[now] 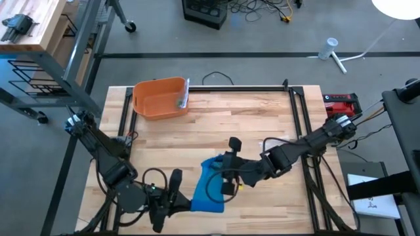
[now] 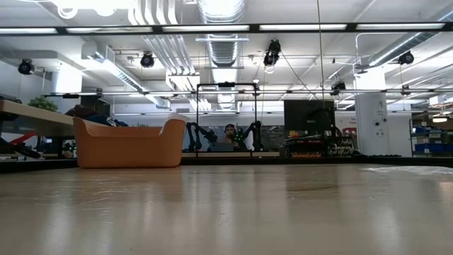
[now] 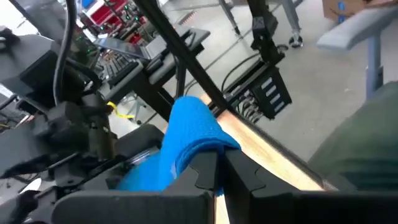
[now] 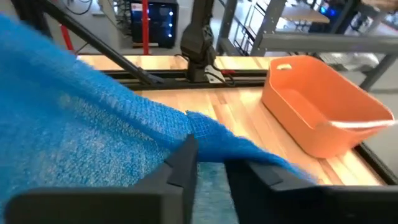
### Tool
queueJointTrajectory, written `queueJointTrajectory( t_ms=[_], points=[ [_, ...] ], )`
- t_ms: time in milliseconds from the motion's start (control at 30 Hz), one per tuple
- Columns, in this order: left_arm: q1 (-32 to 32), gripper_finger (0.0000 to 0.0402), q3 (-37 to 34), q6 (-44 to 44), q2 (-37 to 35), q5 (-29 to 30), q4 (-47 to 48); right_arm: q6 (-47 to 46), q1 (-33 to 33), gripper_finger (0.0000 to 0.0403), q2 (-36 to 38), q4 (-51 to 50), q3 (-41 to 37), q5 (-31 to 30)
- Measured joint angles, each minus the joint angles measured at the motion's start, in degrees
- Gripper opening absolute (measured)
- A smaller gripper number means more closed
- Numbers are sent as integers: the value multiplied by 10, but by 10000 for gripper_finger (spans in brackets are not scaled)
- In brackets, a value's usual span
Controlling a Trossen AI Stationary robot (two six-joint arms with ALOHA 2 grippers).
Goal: Roll bandage
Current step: Roll the blue bandage
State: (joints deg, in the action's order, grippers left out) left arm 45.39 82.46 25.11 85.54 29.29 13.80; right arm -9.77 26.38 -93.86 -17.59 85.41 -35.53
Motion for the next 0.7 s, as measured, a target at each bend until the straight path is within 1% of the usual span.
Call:
queueJointTrajectory(
  t_ms=[200, 300, 367, 433, 533, 700],
  points=[
    [1, 0, 0, -6, 0, -2, -18, 75, 20, 181, 0, 1, 22, -1],
    [0, 0, 0, -22, 0, -1, -29, 108, 33, 210, 2, 3, 25, -1],
    [0, 0, 0, -31, 0, -1, -37, 114, 41, 223, 5, 3, 25, -8],
    [1, 0, 0, -38, 0, -1, -47, 126, 51, 232, 10, 2, 25, -32],
    [1, 0, 0, -54, 0, -1, -55, 148, 76, 238, 23, -1, 25, -89],
    [0, 0, -1, -63, 0, 0, -59, 167, 147, 231, 41, -4, 8, -168]
  ],
)
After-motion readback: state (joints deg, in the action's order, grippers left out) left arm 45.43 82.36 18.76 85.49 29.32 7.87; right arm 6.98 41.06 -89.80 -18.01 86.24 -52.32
